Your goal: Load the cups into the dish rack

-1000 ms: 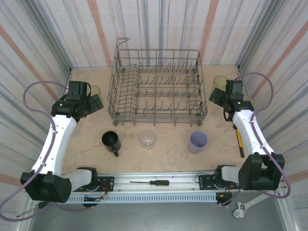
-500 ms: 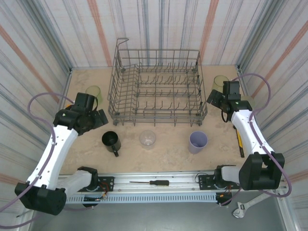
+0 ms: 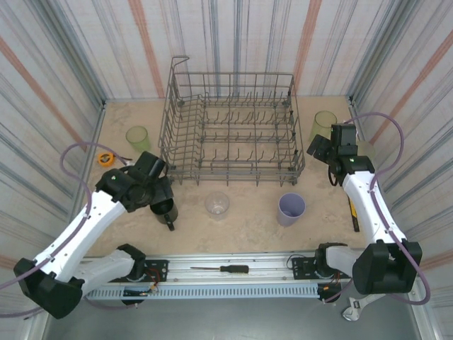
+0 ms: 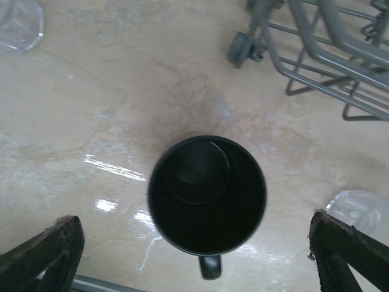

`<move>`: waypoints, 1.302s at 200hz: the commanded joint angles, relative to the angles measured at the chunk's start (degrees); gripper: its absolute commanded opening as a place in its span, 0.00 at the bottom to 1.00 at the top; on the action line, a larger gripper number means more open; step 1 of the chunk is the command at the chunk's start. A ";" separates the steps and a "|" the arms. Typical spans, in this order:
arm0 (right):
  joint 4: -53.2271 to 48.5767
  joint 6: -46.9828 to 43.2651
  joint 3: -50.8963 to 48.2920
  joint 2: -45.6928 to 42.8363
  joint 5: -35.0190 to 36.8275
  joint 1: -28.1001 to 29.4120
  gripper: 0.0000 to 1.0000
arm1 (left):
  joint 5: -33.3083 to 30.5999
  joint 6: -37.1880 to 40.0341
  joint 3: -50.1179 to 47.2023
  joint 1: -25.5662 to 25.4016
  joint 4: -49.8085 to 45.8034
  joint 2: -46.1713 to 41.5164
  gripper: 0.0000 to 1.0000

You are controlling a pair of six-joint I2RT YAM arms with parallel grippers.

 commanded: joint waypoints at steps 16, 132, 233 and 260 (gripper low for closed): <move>0.87 0.00 -1.18 0.26 -2.45 0.12 0.99 | -1.07 -4.30 -1.61 -3.12 3.95 4.69 0.96; 4.91 -0.88 -3.90 -2.06 -6.27 -0.04 0.99 | -1.23 -5.94 -8.42 -4.23 12.54 9.17 0.67; 5.18 -0.79 -4.08 -2.22 -7.64 -0.22 0.99 | -4.07 -5.55 -9.48 -4.32 15.53 14.90 0.42; 5.27 -0.80 -4.05 -2.24 -7.91 -0.30 0.99 | -4.15 -5.52 -8.89 -4.31 15.14 16.90 0.25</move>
